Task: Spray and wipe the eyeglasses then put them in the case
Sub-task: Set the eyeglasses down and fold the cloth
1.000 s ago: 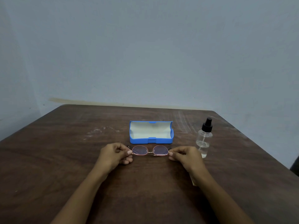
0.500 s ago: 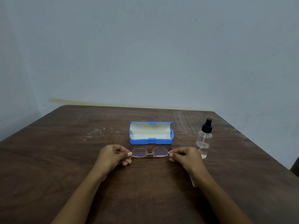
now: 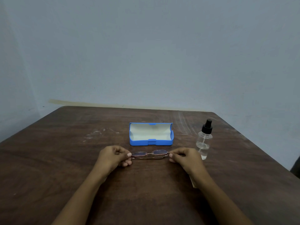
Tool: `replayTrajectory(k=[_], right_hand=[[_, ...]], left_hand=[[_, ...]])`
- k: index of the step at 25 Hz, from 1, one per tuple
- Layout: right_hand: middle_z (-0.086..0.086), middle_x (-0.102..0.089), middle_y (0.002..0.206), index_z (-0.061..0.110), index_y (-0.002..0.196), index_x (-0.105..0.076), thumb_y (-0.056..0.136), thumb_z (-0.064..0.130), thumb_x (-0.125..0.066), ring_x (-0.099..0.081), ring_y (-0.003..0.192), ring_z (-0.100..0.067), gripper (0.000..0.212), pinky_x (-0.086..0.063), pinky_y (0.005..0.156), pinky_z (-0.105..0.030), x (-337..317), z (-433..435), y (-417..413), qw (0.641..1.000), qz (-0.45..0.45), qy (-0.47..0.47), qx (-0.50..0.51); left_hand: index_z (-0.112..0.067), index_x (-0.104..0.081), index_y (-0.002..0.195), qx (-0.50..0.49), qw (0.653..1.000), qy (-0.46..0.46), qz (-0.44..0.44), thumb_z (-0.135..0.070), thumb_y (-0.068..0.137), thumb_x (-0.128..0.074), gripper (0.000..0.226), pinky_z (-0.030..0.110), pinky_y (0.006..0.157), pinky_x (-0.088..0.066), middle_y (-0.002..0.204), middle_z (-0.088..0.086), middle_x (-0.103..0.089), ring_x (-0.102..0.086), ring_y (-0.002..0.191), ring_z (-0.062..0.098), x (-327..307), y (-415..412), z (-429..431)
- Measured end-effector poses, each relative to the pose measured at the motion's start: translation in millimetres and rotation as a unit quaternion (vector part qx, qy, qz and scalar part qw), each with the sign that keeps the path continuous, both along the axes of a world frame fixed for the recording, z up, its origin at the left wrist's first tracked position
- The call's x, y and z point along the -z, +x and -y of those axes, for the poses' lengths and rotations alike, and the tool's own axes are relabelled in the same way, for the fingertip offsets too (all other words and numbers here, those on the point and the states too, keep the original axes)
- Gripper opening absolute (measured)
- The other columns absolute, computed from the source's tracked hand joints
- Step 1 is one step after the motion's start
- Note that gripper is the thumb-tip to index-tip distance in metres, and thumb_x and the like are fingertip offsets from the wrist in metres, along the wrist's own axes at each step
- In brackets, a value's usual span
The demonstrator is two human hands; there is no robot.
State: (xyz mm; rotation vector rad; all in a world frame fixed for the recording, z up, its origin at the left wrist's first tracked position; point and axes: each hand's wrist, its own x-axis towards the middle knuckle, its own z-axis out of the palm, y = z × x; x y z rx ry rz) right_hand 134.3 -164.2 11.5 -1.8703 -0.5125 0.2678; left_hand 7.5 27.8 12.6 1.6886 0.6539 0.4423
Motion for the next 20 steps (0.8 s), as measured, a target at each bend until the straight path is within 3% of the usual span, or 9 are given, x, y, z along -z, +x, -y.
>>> replayTrajectory(k=[5, 8, 10, 14, 20], right_hand=[[0.002, -0.07, 0.081, 0.013, 0.089, -0.07, 0.083, 0.01, -0.063, -0.067, 0.075, -0.004, 0.009, -0.052, 0.072, -0.018, 1, 0, 1, 0.999, 0.034, -0.029, 0.004], [0.005, -0.069, 0.077, 0.014, 0.085, -0.07, 0.084, 0.013, -0.062, -0.065, 0.065, 0.004, 0.008, -0.046, 0.062, -0.007, 2, 0, 1, 0.997, 0.071, -0.034, 0.013], [0.003, -0.067, 0.077, 0.012, 0.084, -0.07, 0.084, 0.011, -0.062, -0.061, 0.058, 0.009, 0.009, -0.042, 0.054, -0.002, 1, 0, 1, 0.992, 0.118, -0.028, 0.024], [0.002, -0.066, 0.087, 0.012, 0.091, -0.071, 0.085, 0.01, -0.06, -0.058, 0.075, 0.002, 0.013, -0.04, 0.064, -0.001, -5, 2, -1, 0.975, 0.221, -0.014, 0.015], [0.005, -0.066, 0.095, 0.013, 0.098, -0.069, 0.086, -0.002, -0.051, -0.058, 0.086, 0.0, 0.027, -0.043, 0.074, -0.004, -20, 23, -1, 0.972, 0.227, 0.064, 0.015]], left_hand=[[-0.001, -0.065, 0.078, -0.009, 1.0, 0.001, 0.007, -0.004, 0.081, -0.062, 0.006, 0.011, 0.043, -0.047, 0.064, 0.012, -0.067, -0.059, 0.041, 0.003, 0, 0, 3], [-0.002, -0.065, 0.08, -0.027, 1.0, 0.006, 0.014, -0.015, 0.086, -0.059, 0.015, 0.014, 0.045, -0.048, 0.066, 0.011, -0.068, -0.06, 0.045, 0.006, 0, 1, 4], [-0.005, -0.064, 0.077, -0.061, 0.995, 0.076, 0.027, -0.021, 0.088, -0.056, 0.021, 0.013, 0.043, -0.046, 0.061, 0.006, -0.066, -0.057, 0.04, 0.004, 1, 2, 7], [-0.017, -0.061, 0.075, -0.105, 0.944, 0.303, 0.08, -0.024, 0.086, -0.057, 0.014, 0.026, 0.058, -0.047, 0.064, -0.004, -0.065, -0.059, 0.055, 0.008, 2, 2, 18], [-0.021, -0.06, 0.089, 0.021, 0.869, 0.472, 0.149, -0.035, 0.085, -0.045, 0.021, 0.016, 0.074, -0.036, 0.086, -0.012, -0.058, -0.049, 0.082, 0.005, 1, 14, 49]])
